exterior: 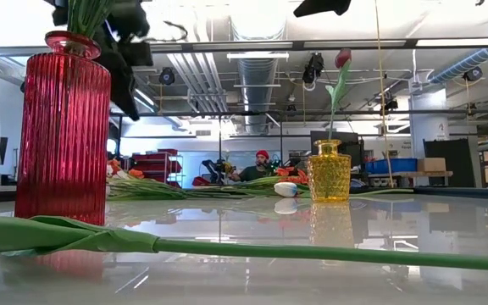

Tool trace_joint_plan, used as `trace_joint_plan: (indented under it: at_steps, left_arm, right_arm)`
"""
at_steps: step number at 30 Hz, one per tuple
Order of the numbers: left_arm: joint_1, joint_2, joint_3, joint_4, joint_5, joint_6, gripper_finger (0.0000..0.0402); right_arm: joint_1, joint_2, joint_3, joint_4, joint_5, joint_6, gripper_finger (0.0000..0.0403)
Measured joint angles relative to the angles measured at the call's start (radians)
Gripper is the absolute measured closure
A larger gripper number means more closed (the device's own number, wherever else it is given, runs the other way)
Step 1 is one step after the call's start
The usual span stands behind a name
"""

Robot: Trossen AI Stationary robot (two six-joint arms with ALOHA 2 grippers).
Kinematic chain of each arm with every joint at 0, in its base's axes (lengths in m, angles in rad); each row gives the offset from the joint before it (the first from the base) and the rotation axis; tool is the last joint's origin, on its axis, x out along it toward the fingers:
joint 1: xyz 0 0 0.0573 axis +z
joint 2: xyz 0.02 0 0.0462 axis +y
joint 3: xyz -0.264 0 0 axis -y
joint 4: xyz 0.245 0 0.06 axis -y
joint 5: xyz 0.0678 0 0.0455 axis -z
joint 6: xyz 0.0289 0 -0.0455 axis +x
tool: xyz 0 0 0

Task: Sort flowers into vase by color
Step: Put the right orange flowers into the yellow vase

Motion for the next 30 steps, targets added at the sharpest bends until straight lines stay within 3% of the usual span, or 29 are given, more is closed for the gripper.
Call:
trace_joint_plan:
  at_steps: [5, 15, 25, 30]
  left_arm:
    - [0.049, 0.070, 0.000, 0.021, 0.009, 0.040, 0.0366]
    - [0.053, 0.149, -0.001, 0.051, 0.009, 0.075, 0.0366]
    - [0.053, 0.197, -0.001, 0.313, 0.010, 0.068, 0.0365]
    - [0.053, 0.253, -0.001, 0.448, 0.019, 0.067, 0.0342]
  right_arm:
    - [0.000, 0.000, 0.000, -0.001, 0.000, 0.029, 0.0077]
    - [0.005, 0.000, 0.000, -0.047, -0.001, 0.284, 0.0077]
    - [-0.007, 0.001, 0.020, -0.069, 0.000, 0.349, 0.0077]
    - [-0.007, 0.000, 0.038, -0.071, 0.001, 0.328, 0.0077]
